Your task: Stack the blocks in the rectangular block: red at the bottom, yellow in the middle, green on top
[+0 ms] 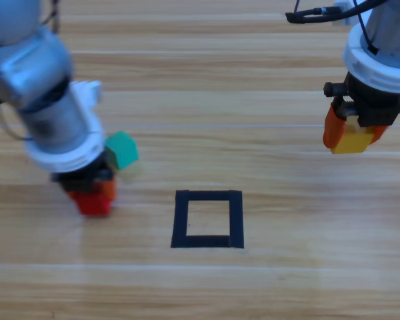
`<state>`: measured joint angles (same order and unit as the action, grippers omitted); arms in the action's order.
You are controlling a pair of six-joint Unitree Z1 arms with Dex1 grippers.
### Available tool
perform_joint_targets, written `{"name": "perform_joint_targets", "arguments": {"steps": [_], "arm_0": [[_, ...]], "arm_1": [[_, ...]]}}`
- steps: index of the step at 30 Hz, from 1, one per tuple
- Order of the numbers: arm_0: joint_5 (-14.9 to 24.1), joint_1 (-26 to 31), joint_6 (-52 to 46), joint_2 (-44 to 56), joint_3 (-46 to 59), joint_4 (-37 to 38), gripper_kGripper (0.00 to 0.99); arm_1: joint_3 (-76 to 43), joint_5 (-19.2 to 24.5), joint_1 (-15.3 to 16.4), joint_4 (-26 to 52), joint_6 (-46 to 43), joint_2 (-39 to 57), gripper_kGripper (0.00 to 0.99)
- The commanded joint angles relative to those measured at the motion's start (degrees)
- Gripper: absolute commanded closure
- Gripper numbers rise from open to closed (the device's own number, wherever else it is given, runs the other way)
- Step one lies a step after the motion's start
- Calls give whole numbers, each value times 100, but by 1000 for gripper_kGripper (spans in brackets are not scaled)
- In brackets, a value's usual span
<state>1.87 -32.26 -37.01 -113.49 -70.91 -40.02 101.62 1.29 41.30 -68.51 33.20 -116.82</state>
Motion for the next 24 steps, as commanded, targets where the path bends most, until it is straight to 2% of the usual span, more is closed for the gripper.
{"name": "perform_joint_targets", "arguments": {"steps": [1, 11, 16, 24], "arm_0": [[-196, -1046, -96, -762, -714, -331, 990], [-143, -1424, -474, -1562, -2015, -1070, 990], [59, -1485, -711, -1773, -2305, -1202, 990], [-11, -1485, -1037, -1887, -2507, -1307, 990]], "arm_1": [[-37, 188, -79, 145, -6, -200, 814], [-72, 188, -79, 162, 3, -209, 814], [-81, 179, -79, 162, -6, -209, 814], [-99, 179, -79, 162, -32, -218, 814]]}}
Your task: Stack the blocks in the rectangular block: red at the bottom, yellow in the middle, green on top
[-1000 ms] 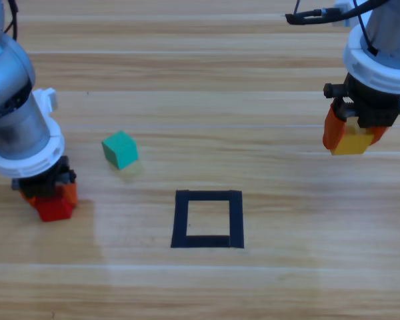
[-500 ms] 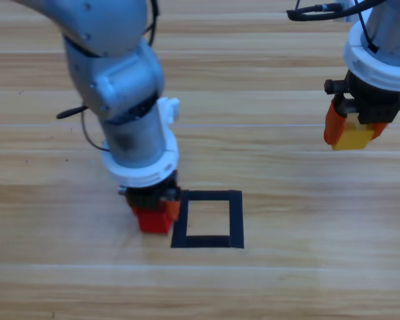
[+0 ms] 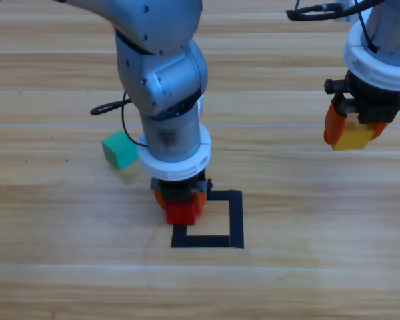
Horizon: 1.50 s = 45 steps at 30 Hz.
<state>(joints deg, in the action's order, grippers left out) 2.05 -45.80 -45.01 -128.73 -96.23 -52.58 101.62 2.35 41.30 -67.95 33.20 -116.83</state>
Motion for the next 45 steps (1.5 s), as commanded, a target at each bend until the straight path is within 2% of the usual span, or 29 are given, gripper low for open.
{"name": "perform_joint_targets", "arguments": {"steps": [1, 12, 24, 45], "arm_0": [[-55, -140, -280, -346, 26, -50, 990], [59, -570, -605, -329, -264, -252, 990], [551, -816, -860, -258, -256, -156, 990], [648, -869, -1027, -399, -229, 161, 990]], "arm_1": [[-99, 73, -78, 106, -41, -218, 814], [-107, 55, -78, 124, -103, -218, 814], [-142, 47, -78, 168, -138, -218, 814], [-142, 47, -78, 194, -191, -244, 814]]}}
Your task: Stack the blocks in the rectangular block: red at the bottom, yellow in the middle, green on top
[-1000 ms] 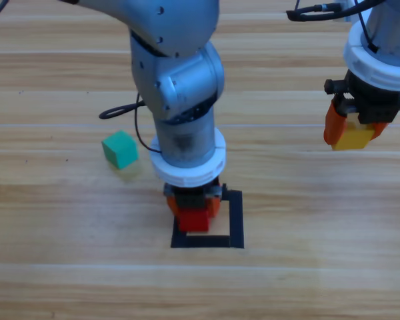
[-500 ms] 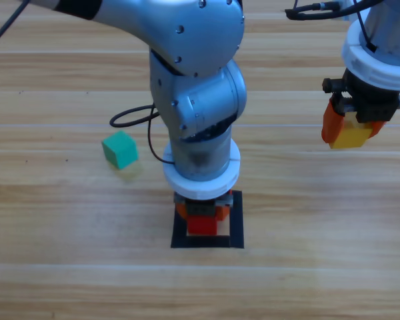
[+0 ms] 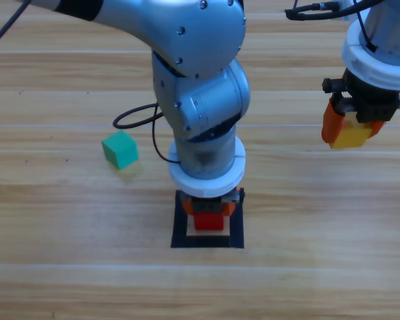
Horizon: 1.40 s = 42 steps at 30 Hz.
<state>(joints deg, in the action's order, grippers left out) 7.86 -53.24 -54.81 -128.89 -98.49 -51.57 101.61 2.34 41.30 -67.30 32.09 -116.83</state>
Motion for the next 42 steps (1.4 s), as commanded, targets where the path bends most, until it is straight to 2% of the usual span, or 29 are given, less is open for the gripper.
{"name": "perform_joint_targets", "arguments": {"steps": [1, 17, 19, 20, 21, 22, 23, 24, 35, 38, 42], "arm_0": [[67, -125, -56, -400, -4, 59, 990], [67, -116, -56, -408, 76, 86, 987], [67, -116, -64, -400, 67, 86, 929], [75, -116, -64, -400, 58, 86, 864], [75, -116, -73, -391, 40, 77, 674], [75, -116, -73, -391, 23, 77, 353], [75, -116, -82, -373, 32, 77, 100], [75, -116, -91, -347, 32, 77, 14], [163, -116, -91, -48, -83, 33, 0], [190, -116, -12, 268, -434, -257, 0], [506, -11, 366, 1095, -1164, -1074, 0]], "arm_1": [[-141, 47, -78, 138, -81, -244, 814], [-141, 38, -78, 165, -89, -288, 814], [-141, 38, -78, 165, -89, -297, 814], [-141, 38, -78, 173, -89, -297, 814], [-141, 29, -78, 173, -89, -297, 814], [-141, 29, -78, 173, -98, -297, 814], [-141, 20, -78, 173, -98, -297, 814], [-141, 20, -78, 173, -107, -297, 814], [-106, -41, -78, 173, -107, -305, 812], [-106, -50, -78, 173, -81, -235, 812], [-123, -41, -61, 182, 51, -121, 812]]}}
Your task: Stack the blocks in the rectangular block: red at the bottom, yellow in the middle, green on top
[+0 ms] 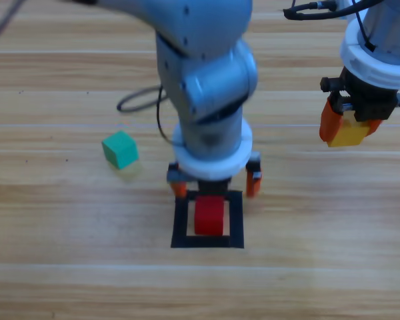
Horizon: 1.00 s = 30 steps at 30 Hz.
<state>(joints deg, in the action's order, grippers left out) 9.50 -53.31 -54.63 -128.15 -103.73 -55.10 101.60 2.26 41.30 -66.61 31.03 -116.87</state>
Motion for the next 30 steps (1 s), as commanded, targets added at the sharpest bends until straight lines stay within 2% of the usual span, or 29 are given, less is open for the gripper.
{"name": "perform_joint_targets", "arguments": {"steps": [1, 5, 10, 13, 17, 19, 23, 30], "arm_0": [[350, 145, 444, 1204, -684, -844, 0], [254, 1077, 1182, 1714, -306, -1055, 0], [96, 2096, 2158, 1696, 344, -958, 0], [-186, 2545, 2650, 1565, 608, -721, 0], [-528, 2914, 3081, 1301, 555, -721, 0], [-748, 3037, 3283, 1134, 511, -721, 0], [-1100, 3257, 3678, 747, 494, -721, 0], [-1346, 3520, 4285, 563, 406, -721, 0]], "arm_1": [[-115, -33, -34, 104, 211, -99, 812], [35, -15, 256, 104, 351, -117, 814], [553, -253, 660, -80, 738, -468, 814], [1283, -358, 950, -502, 1028, -916, 814], [2680, -367, 1337, -1407, 1468, -1716, 812], [3173, -499, 1425, -1654, 1687, -2077, 814], [3753, -622, 1556, -1768, 1969, -2525, 814], [4298, -622, 1635, -1900, 2100, -3096, 814]]}}
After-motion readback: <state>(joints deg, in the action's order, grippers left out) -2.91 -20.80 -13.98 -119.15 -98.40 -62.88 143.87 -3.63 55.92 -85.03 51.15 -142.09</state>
